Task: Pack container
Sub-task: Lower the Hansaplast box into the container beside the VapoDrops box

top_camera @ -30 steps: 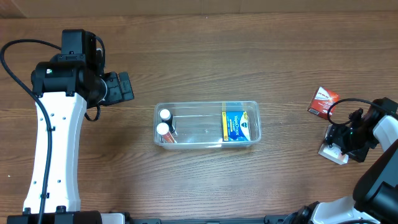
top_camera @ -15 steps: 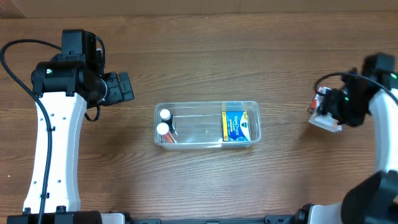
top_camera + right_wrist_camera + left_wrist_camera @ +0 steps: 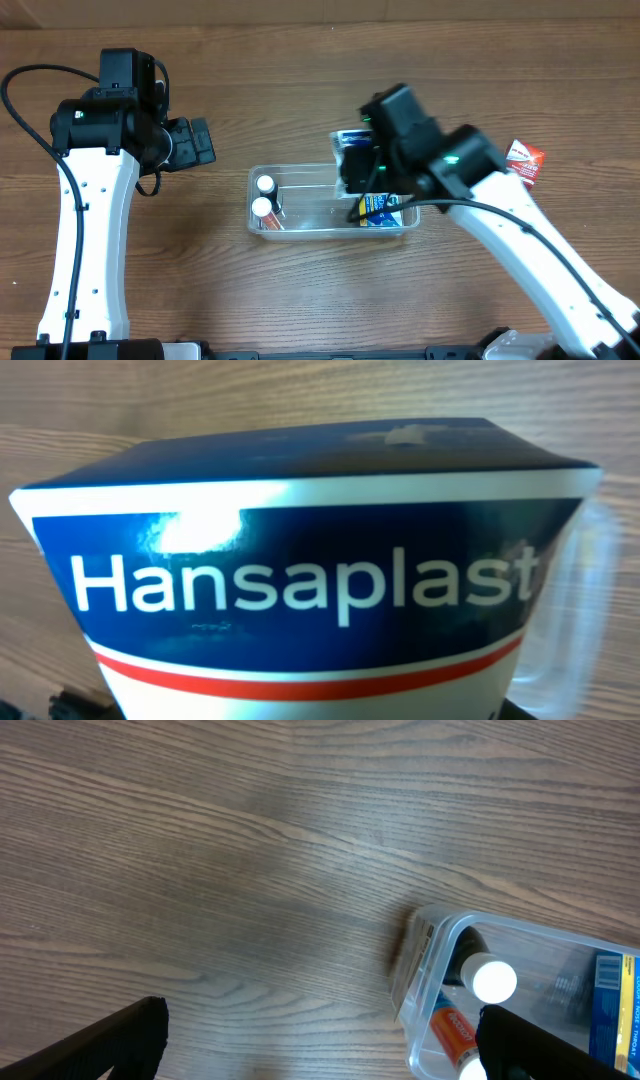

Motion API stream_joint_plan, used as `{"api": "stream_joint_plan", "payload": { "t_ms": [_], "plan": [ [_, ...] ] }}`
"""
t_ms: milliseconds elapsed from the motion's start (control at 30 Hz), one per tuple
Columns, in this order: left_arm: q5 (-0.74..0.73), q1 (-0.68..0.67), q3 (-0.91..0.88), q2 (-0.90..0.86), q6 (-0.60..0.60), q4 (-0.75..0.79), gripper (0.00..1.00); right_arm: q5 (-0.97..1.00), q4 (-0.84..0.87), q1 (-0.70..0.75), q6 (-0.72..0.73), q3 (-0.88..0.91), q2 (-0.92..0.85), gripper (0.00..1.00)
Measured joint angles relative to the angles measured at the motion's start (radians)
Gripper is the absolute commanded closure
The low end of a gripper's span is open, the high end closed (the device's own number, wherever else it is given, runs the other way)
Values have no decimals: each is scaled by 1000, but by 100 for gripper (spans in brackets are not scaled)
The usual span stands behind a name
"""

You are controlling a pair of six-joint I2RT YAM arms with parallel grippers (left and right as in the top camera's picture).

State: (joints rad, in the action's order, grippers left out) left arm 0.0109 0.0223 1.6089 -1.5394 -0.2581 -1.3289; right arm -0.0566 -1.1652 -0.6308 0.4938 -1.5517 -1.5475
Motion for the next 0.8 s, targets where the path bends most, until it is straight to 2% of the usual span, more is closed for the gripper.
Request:
{"api": "stream_joint_plan", "payload": {
  "t_ms": [200, 400, 433, 467, 500, 600, 667, 767, 800],
  "plan": [
    [0, 0, 0, 0, 0, -10, 0, 11, -12, -39, 92, -1, -280, 41],
    [0, 0, 0, 0, 0, -10, 0, -6, -23, -39, 105, -1, -321, 40],
    [0, 0, 0, 0, 0, -10, 0, -7, -24, -39, 106, -1, -321, 34],
    [0, 0, 0, 0, 0, -10, 0, -7, -25, -39, 106, -1, -321, 21],
    [0, 0, 0, 0, 0, -10, 0, -8, -29, -39, 108, -1, -321, 18],
    [0, 0, 0, 0, 0, -10, 0, -11, -46, -39, 109, -1, -321, 17],
    [0, 0, 0, 0, 0, -10, 0, -14, -50, -39, 109, -1, -321, 19],
    [0, 0, 0, 0, 0, -10, 0, -15, -50, -39, 110, -1, -321, 29],
    [0, 0, 0, 0, 0, -10, 0, -14, -50, -39, 109, -1, -321, 41]
  ]
}}
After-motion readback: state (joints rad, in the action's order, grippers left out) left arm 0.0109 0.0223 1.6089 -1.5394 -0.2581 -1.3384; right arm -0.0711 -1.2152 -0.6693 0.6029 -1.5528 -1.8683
